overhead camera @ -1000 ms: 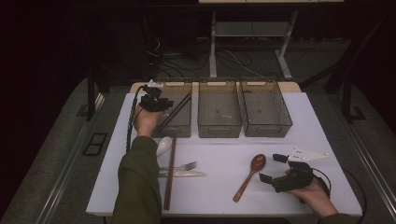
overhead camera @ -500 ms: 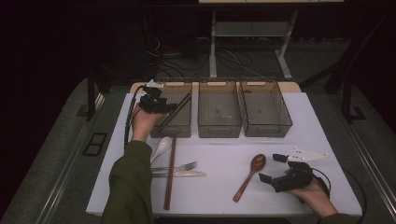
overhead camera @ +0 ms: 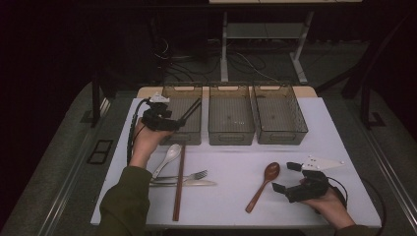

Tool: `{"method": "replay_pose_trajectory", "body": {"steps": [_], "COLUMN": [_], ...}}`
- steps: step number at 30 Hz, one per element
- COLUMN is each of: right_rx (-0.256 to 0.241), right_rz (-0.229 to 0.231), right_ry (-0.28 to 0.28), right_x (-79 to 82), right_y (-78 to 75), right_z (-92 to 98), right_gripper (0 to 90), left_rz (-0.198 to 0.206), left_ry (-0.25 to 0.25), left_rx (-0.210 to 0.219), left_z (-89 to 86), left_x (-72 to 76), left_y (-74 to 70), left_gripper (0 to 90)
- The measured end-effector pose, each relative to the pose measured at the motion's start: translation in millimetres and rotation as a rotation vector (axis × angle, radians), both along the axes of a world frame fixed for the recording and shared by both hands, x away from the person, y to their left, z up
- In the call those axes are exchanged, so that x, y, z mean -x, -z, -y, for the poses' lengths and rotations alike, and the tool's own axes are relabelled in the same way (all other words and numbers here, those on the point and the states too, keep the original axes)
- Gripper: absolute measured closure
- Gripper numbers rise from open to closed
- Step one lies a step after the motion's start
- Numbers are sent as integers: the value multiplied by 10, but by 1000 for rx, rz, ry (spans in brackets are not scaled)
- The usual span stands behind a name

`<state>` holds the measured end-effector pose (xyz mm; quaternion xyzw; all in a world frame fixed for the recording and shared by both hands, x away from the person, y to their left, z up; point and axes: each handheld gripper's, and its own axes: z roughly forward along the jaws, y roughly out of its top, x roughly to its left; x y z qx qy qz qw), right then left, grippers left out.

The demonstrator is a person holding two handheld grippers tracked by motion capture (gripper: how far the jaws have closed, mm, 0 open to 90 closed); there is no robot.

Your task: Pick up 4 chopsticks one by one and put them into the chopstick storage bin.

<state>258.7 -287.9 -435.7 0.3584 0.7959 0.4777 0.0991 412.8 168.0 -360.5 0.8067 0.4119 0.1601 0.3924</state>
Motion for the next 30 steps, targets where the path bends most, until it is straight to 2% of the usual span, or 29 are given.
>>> {"method": "replay_pose_trajectory", "body": {"steps": [6,19,25,30], "right_rx": [-4,-4,-1,-2], "right_rz": [0,3,3,4], "right_ry": [4,5,6,8], "right_x": [3,8,7,13], "right_y": [-3,-8,-7,-9], "right_z": [5,10,10,6], "right_gripper": [10,10,10,10], "left_rz": [1,6,5,4], "left_ry": [10,22,18,3], "left_rx": [-20,9,-5,-10], "left_z": [59,84,81,52], "left_x": [210,632,817,933], "left_y": [34,199,322,436], "left_gripper": [284,301,332,394]}}
